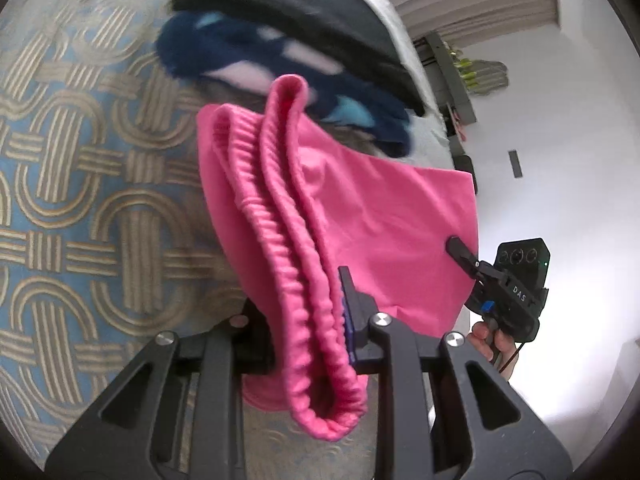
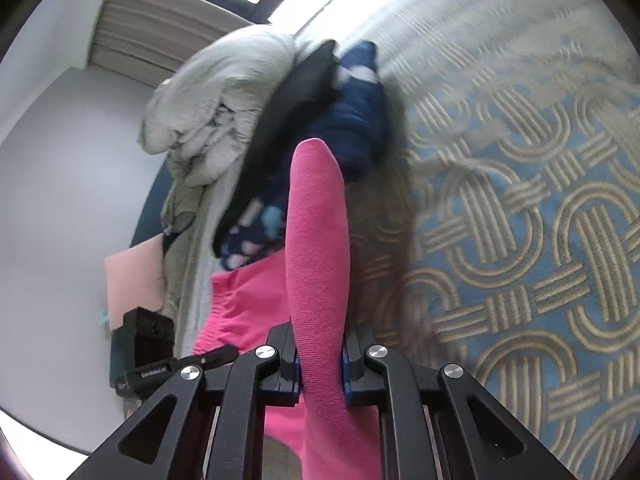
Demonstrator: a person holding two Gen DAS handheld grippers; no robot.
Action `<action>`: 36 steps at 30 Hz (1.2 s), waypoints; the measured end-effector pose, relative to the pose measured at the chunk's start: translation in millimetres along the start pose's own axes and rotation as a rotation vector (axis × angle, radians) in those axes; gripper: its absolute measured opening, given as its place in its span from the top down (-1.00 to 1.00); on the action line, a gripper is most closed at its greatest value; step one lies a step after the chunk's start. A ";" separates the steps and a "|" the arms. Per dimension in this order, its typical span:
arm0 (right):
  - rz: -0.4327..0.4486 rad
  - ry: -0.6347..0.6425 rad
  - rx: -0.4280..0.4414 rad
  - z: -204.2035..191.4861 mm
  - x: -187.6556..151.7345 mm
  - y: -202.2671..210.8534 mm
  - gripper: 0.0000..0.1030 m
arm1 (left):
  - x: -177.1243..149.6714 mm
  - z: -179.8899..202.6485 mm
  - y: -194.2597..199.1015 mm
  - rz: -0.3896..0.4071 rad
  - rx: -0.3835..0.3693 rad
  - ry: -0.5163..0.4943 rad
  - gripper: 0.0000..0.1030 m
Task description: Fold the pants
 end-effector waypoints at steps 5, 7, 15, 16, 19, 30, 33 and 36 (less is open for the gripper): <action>0.051 0.031 0.044 -16.2 -7.0 49.1 0.75 | 4.4 43.3 18.8 0.022 -0.009 -0.072 0.48; 0.074 0.034 0.060 -17.4 -7.8 70.6 0.75 | 8.1 62.4 17.2 0.020 -0.016 -0.090 0.48; 0.174 -0.028 0.093 8.7 -9.4 151.6 0.75 | 24.2 142.9 -11.2 -0.033 -0.018 -0.221 0.48; 0.191 -0.037 0.098 15.9 -8.4 165.3 0.76 | 31.7 153.2 -22.2 -0.040 -0.020 -0.234 0.48; 0.237 -0.062 0.104 34.8 -4.6 201.9 0.76 | 44.2 186.1 -48.4 -0.067 -0.023 -0.290 0.48; 0.424 -0.168 0.081 123.0 20.2 331.4 0.75 | 73.1 284.0 -161.5 -0.117 -0.059 -0.466 0.48; 0.469 -0.197 0.058 152.8 29.9 360.8 0.75 | 77.6 306.3 -204.5 -0.145 -0.084 -0.491 0.48; 0.509 -0.225 0.049 181.4 39.4 385.1 0.75 | 77.0 318.8 -234.5 -0.158 -0.103 -0.510 0.48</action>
Point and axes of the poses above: each gripper's, at about its wrist camera, not at the fingertips, and y roughly against the way its jaws point, z to its right, x to its top, the point moved 3 cm from there along -y, roughly the way its jaws point, and after that the axes turned 15 degrees about -y, right-handed, at the moved point
